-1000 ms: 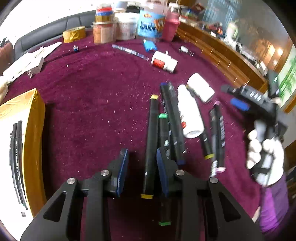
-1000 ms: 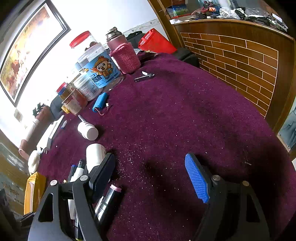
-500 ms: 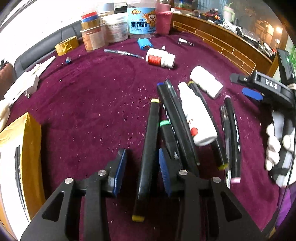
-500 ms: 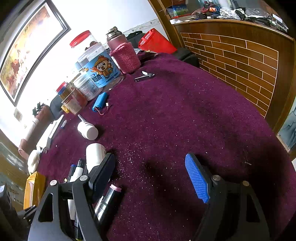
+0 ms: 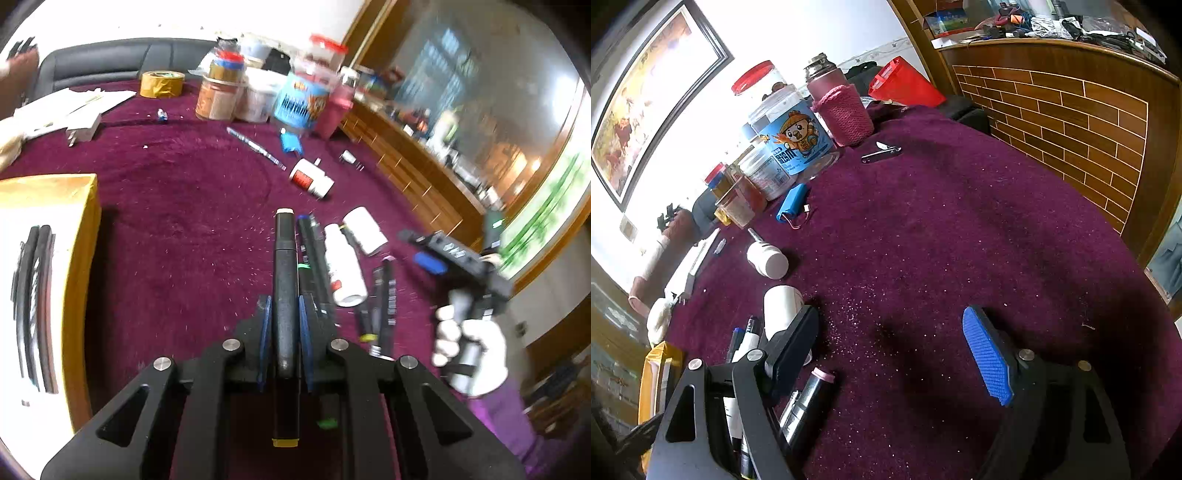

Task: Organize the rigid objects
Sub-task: 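Lift the yellow-capped marker with the left tool toward the box, then lower the yellow-capped marker into the box while the right tool brings the green-capped marker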

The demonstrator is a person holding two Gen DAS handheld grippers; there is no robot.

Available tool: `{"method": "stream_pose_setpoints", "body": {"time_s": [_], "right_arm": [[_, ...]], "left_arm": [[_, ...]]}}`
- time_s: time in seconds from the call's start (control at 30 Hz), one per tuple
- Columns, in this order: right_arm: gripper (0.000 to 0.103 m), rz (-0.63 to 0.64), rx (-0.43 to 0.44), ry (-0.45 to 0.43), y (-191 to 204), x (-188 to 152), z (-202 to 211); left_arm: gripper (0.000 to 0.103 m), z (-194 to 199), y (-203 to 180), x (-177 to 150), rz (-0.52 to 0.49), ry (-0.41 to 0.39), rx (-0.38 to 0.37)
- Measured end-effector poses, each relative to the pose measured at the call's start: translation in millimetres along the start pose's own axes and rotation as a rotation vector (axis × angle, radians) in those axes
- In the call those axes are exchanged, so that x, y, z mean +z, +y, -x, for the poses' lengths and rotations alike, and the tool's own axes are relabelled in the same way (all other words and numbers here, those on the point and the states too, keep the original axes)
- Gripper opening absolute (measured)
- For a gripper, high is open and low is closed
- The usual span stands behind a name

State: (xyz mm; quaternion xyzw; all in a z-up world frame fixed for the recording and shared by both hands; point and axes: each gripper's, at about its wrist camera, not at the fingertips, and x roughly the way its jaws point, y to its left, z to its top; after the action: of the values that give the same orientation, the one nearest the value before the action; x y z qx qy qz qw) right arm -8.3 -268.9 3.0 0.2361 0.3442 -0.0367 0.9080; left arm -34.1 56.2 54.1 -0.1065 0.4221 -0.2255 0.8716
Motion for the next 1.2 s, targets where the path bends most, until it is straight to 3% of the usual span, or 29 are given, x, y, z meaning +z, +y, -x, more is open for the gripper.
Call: {"method": "stream_pose_setpoints", "body": {"time_s": [0.2,0.33,0.47,0.73,0.83,0.9,1.0,1.2], "right_arm": [[0.077,0.011,-0.008,0.006,4.2,2.7,-3.0],[0.077,0.043,-0.057,0.036,13.0,0.7,2.3],[0.077,0.048,0.058,0.073,36.4,-12.0,29.3],[0.076,0.26,0.264,0.24,138.6,-73.0,42.2],[0.065,0.352,0.211,0.297,166.8,-102.8,27.8],[0.046,0.381,0.173,0.325,174.4,-114.8,18.3],[0.027,0.396,0.13,0.371,178.7,-128.2,4.4],[0.027,0.446,0.026,0.311,195.2,-125.1,-7.6]], "left_arm": [[0.012,43.0,19.6,-12.4,0.092,-0.07,-0.047],[0.012,71.5,32.1,-18.7,0.105,-0.124,-0.008],[0.012,93.0,46.5,-25.5,0.119,-0.172,0.022],[0.012,95.6,74.3,-42.3,0.193,-0.181,-0.016],[0.012,102.7,81.8,-46.8,0.208,-0.19,-0.022],[0.012,110.5,88.2,-50.3,0.216,-0.203,-0.024],[0.012,122.1,99.8,-56.1,0.233,-0.223,-0.025],[0.012,129.4,120.2,-66.8,0.287,-0.228,-0.031]]}}
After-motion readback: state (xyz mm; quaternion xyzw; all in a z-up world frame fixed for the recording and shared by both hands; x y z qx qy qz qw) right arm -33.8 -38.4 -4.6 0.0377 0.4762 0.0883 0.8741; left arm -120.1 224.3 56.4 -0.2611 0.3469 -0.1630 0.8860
